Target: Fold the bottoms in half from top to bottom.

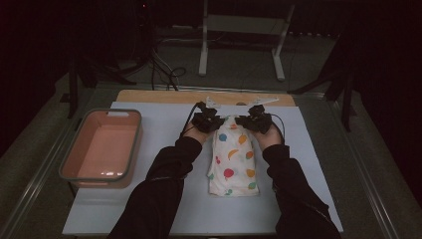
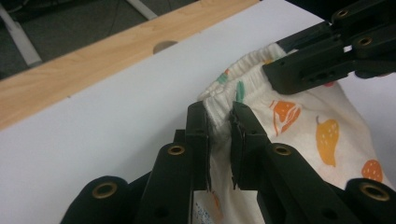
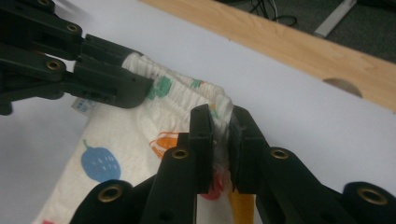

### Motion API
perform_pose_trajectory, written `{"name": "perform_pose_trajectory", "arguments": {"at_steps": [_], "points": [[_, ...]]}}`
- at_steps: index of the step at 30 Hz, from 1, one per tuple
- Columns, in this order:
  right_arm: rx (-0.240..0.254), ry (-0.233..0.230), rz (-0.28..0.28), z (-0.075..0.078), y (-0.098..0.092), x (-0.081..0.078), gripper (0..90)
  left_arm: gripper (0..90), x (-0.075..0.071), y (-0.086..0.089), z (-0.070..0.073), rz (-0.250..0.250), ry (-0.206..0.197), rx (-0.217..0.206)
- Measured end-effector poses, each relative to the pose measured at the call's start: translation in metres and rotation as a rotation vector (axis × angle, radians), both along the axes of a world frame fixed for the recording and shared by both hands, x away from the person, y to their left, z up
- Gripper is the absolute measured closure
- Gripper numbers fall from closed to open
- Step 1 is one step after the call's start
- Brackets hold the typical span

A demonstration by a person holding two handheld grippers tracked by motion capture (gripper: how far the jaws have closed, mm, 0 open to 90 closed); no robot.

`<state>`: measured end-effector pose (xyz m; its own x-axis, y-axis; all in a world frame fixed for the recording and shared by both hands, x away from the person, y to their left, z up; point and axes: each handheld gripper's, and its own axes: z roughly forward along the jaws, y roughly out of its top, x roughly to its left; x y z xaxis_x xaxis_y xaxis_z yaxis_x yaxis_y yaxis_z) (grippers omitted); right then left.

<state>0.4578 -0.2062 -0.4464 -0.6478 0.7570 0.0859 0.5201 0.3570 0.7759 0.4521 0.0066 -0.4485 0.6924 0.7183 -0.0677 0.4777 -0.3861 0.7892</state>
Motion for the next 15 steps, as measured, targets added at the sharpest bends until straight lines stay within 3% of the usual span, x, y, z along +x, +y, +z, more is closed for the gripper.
{"name": "perform_pose_trajectory", "arguments": {"at_steps": [5, 11, 15], "points": [[0.007, -0.009, 0.001, 0.003, -0.001, -0.001, 81.5, 80.4, -0.003, 0.001, 0.003, -0.020, -0.017, -0.015], [0.010, -0.007, 0.010, 0.002, -0.003, -0.006, 81.5, 80.4, -0.007, 0.002, 0.001, -0.032, 0.000, -0.035], [0.005, -0.008, 0.018, 0.000, -0.004, -0.010, 81.4, 80.4, -0.010, 0.001, 0.001, -0.045, 0.003, -0.026]]}}
